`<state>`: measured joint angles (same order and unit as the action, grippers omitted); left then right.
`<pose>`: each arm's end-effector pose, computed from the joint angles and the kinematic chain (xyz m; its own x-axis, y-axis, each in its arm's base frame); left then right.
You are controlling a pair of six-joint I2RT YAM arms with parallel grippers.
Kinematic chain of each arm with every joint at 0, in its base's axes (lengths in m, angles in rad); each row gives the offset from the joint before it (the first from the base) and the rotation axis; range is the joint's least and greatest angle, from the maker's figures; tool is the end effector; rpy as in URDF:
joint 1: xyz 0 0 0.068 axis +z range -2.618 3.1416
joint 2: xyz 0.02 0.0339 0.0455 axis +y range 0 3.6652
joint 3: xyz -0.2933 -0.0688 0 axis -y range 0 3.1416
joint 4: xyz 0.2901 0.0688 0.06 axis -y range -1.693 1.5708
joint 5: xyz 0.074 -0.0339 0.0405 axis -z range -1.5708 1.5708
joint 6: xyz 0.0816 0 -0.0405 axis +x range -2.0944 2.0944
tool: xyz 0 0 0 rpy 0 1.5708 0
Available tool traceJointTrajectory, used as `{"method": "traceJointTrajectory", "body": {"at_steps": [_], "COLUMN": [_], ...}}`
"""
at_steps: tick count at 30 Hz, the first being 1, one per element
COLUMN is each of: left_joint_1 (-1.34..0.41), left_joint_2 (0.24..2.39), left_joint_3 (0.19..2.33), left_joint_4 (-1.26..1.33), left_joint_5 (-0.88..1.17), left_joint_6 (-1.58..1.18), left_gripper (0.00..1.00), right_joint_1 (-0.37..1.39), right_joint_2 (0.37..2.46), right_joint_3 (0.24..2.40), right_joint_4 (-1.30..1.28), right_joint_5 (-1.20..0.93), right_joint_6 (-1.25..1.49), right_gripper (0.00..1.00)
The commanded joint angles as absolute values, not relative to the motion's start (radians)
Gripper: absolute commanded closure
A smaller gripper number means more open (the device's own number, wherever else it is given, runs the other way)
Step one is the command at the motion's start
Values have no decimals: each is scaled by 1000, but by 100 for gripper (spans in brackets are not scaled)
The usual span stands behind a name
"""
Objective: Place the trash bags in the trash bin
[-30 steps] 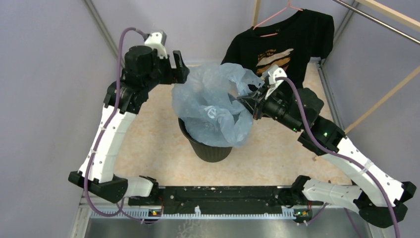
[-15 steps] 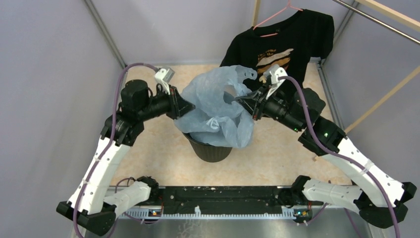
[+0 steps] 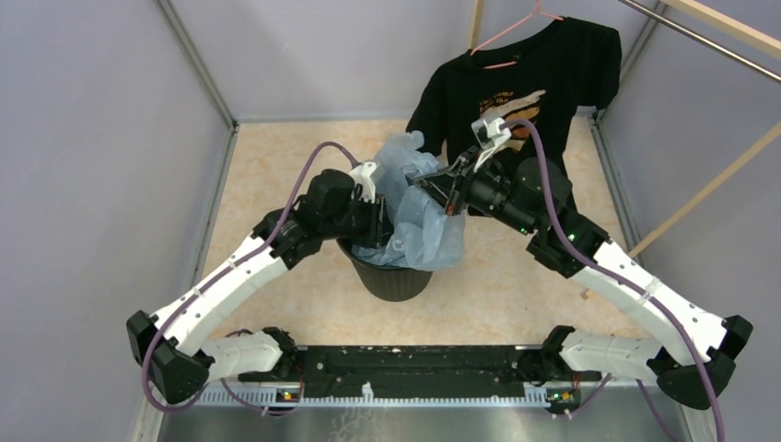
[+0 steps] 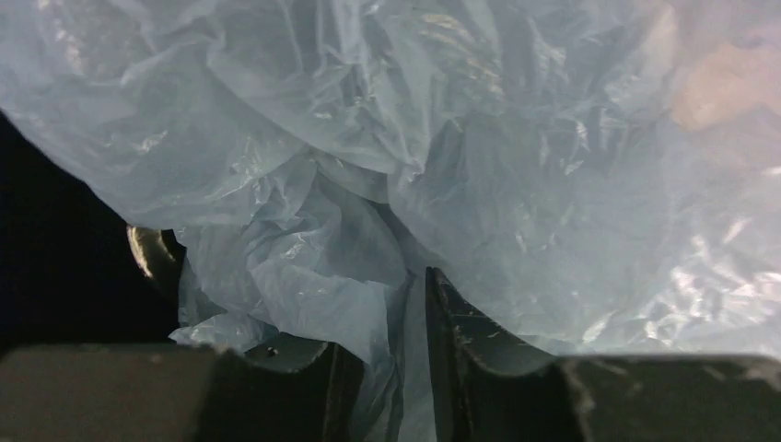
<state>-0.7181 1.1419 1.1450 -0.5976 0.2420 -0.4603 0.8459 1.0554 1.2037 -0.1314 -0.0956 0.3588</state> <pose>0.2243 -0.2219 0.3553 -0.7281 0.0634 -0.6826 0.5189 0.7017 -0.4883 0.1989 0.2362 0.4735 -0.2734 0.2185 -0.9368 -0.7609 0.5467 0.3496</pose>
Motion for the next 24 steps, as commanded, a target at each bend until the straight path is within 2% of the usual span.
{"method": "traceJointTrajectory", "body": {"at_steps": [1,5,10,12,24], "left_joint_1": [-718,-718,-718,-718,-718], "left_joint_2": [1132,1055,943,911,832], "left_joint_3": [1178,1177,1180,1200,1291], "left_joint_4": [-591,-597,-618,-646,-777], "left_joint_5": [160,138,38,11,-210], "left_joint_6": [-483,-449,-420,-410,-396], "left_gripper": [61,43,12,3,1], "right_joint_1": [841,841,843,851,983], "right_joint_2": [1053,1063,1138,1179,1484], "right_joint_3": [1189,1169,1209,1235,1486], "right_joint_4": [-53,-58,-88,-125,-479], "right_joint_5": [-93,-107,-269,-294,-97], "right_joint_6": [438,452,429,426,318], "right_gripper": [100,100,100,100,100]}}
